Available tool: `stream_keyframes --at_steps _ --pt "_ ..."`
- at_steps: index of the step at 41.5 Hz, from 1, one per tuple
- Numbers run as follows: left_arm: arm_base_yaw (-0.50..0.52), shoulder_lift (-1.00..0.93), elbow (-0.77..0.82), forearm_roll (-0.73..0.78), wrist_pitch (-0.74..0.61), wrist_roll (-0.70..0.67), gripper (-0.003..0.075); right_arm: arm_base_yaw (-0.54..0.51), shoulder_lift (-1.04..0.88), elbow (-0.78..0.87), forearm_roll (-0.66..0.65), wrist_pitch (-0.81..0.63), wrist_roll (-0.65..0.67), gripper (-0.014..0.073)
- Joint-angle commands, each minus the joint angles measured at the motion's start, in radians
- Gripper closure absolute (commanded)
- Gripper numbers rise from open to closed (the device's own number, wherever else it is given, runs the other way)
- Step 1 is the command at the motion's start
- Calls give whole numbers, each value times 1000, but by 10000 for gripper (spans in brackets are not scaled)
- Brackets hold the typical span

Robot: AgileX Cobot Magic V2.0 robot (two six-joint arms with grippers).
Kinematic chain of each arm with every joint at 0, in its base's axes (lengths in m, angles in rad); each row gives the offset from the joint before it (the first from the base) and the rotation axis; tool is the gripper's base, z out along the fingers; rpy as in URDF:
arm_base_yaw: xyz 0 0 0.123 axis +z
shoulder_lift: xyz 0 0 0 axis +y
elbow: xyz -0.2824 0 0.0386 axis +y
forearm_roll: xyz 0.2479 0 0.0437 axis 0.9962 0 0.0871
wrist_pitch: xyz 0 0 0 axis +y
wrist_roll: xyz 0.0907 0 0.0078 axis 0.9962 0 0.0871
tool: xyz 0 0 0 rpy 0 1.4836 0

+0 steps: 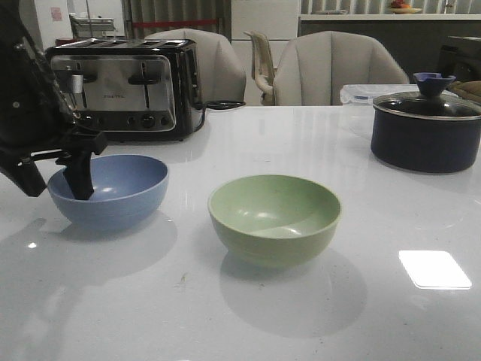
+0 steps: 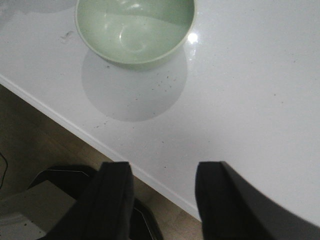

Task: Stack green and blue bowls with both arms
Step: 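Lower the left gripper onto the rim of the blue bowl and grasp, then lift the blue bowl with the left gripper and lower it into the green bowl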

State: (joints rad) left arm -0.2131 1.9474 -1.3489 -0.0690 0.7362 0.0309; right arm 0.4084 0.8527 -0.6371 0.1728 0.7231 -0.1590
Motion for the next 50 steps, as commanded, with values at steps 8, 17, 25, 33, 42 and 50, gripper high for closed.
stream_keyframes --at_steps 8,17,25,33,42,50 --pt "-2 -50 -33 -11 -16 -3 546 -2 -5 -28 0 -51 -7 173" --pt "-2 -92 -33 -11 46 -1 619 -2 -5 -28 0 -51 -7 173" --pt "-13 -220 -33 -26 82 18 619 -2 -5 -28 0 -51 -7 173" --pt "-73 -350 -33 -198 80 153 619 -2 -5 -28 0 -51 -7 173" --pt "-198 -365 -33 -350 15 227 619 -2 -5 -28 0 -51 -7 173" --pt "-318 -297 -52 -352 -63 231 619 -2 -5 -28 0 -51 -7 173"
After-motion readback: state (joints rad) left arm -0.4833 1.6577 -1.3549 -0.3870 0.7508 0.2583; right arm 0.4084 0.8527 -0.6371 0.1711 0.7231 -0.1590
